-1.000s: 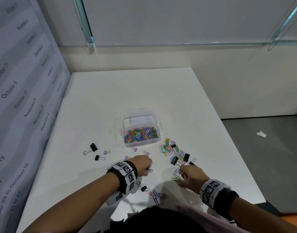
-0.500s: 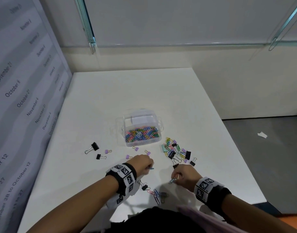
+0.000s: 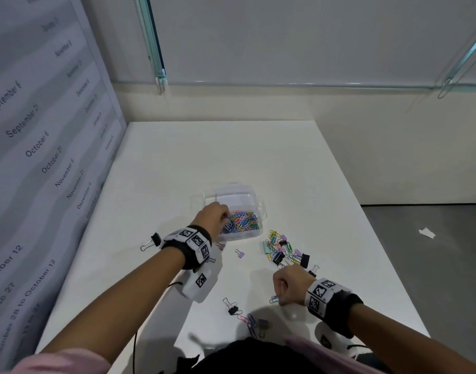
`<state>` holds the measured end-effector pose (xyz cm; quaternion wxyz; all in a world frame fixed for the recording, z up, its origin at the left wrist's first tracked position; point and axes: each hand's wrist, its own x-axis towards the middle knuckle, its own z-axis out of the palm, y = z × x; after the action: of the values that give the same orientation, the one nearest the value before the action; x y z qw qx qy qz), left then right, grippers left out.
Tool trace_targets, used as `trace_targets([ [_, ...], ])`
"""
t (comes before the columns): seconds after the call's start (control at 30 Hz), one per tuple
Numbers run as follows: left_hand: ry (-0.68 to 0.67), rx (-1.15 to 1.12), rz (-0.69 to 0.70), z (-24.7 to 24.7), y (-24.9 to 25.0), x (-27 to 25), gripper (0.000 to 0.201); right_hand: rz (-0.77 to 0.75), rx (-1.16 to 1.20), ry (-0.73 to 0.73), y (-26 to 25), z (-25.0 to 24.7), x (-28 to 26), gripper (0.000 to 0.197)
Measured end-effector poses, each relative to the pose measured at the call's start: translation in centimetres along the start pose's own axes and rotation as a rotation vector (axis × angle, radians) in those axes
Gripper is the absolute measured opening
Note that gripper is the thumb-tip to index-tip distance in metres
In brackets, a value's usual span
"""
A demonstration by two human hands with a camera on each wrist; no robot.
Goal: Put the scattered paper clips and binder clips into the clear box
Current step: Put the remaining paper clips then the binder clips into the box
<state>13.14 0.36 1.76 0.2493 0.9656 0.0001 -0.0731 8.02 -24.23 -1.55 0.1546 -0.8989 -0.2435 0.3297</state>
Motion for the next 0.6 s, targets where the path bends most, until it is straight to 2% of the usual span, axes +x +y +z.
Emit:
trace_targets([
  [0.13, -0.053, 0.057, -0.076, 0.4, -1.0, 0.3, 0.025, 0.025, 0.056, 0.121, -1.9, -3.2, 1.6, 0.031],
  [0.23, -0.047, 0.064, -0.001, 1.1, -0.5, -1.0, 0.030, 0.009, 0.142, 0.251, -3.5, -6.5, 3.3, 0.030],
  [0.3, -0.092, 0.043, 0.081, 1.2, 0.2, -2.4, 0.029, 0.001, 0.217, 0.340, -4.6, -8.4, 4.5, 0.024],
  [0.43, -0.368, 0.048, 0.167, 1.9, 1.4, -5.6, 0.023, 0.011, 0.262, 0.501, -6.2, -10.9, 6.9, 0.008],
  [0.53, -0.562, 0.087, 0.184, 3.4, 1.0, -7.6, 0.035, 0.011, 0.234, 0.458, -6.5, -11.0, 7.6, 0.015],
  [0.6, -0.631, 0.090, 0.205, 4.5, 0.5, -8.4, 0.043, -0.001, 0.190, 0.415, -6.2, -10.2, 7.2, 0.019],
])
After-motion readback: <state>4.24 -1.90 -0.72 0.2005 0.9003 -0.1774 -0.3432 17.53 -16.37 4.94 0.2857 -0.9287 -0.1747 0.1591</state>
